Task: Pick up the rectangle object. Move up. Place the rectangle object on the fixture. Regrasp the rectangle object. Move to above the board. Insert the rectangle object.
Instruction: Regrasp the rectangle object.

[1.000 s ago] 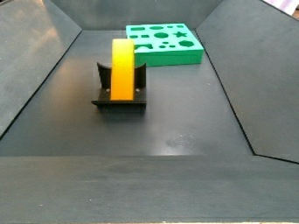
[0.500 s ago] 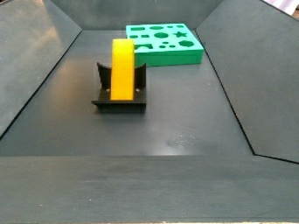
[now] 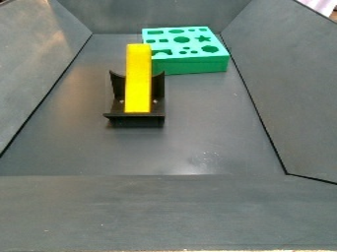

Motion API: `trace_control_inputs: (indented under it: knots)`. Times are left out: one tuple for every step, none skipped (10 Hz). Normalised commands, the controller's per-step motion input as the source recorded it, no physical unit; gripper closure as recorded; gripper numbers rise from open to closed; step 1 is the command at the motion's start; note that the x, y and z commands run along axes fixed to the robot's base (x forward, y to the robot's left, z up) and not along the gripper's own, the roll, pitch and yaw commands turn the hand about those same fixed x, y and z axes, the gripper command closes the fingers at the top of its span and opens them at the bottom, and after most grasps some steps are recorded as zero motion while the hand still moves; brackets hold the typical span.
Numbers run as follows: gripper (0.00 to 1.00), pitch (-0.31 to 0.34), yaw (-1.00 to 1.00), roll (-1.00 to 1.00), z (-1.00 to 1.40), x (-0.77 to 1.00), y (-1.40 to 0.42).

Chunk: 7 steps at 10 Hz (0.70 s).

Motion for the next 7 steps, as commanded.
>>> trace_control_inputs:
  knots:
    - [0.0, 0.029, 0.03, 1.0, 0.01, 0.01, -0.01]
    - [0.0, 0.036, 0.03, 1.0, 0.0, 0.02, -0.02]
    - [0.0, 0.041, 0.03, 1.0, 0.0, 0.02, -0.02]
    - [0.0, 0.055, 0.04, 1.0, -0.01, 0.05, -0.03]
    - [0.0, 0.061, 0.04, 1.0, -0.01, 0.06, -0.03]
    - [0.0, 0.085, 0.05, 1.0, -0.01, 0.08, -0.03]
    - [0.0, 0.096, 0.05, 1.0, -0.01, 0.09, -0.03]
